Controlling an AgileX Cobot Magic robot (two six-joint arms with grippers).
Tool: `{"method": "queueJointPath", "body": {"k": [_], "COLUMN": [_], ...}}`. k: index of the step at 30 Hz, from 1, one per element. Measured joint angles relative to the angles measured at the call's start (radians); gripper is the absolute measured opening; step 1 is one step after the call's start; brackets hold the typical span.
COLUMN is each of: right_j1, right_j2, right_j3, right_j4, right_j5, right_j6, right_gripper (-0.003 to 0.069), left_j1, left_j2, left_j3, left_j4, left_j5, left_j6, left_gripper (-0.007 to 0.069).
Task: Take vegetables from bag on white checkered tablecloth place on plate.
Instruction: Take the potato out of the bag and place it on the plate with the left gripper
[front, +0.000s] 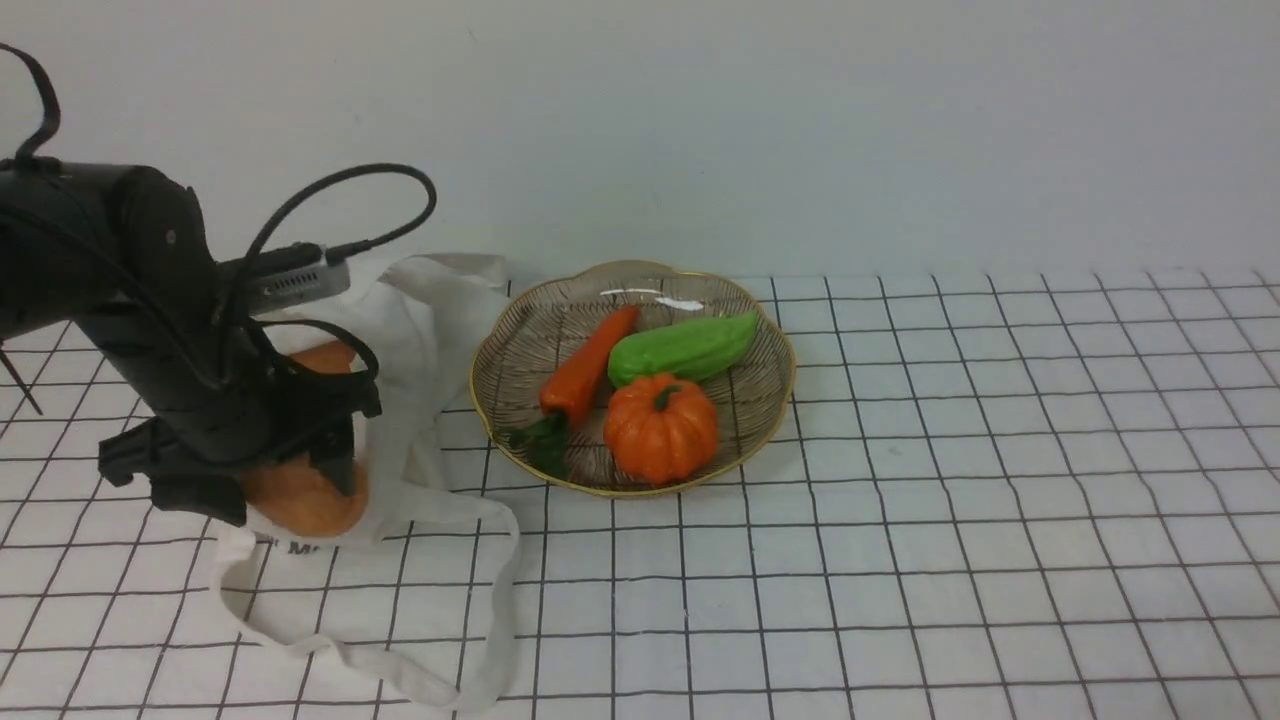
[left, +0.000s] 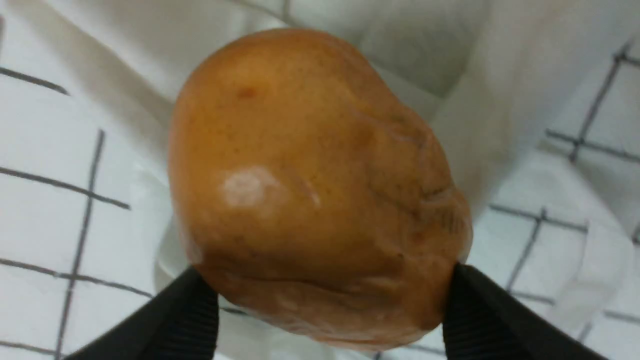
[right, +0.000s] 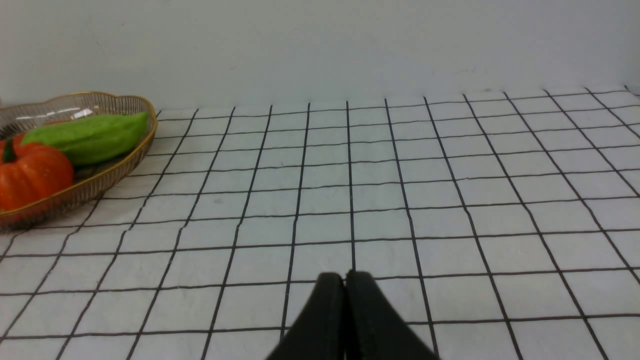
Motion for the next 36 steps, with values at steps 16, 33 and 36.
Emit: {"method": "queueJointPath", "body": {"k": [16, 33, 36], "right_j1": [0.000, 0.000, 0.000], "right_j2": [0.000, 0.000, 0.000], "right_j3": [0.000, 0.000, 0.000], "right_j4": [0.000, 0.000, 0.000], "right_j5": [0.000, 0.000, 0.000], "right_j6": [0.000, 0.000, 0.000], "right_gripper": [-0.0015, -0.0015, -0.0015], "left_j1": [-0.145, -0.311, -0.311], "left_j2": [0.065, 0.376, 0.379], "left_j3": [-0.424, -0.648, -0.649], "left_j4": [-0.218, -0.043, -0.041], "left_j5": [0.155, 0.017, -0.004], "left_j6": [0.428, 0.462, 0.489], "left_gripper": [0.0517, 0.0547, 0.0627]}}
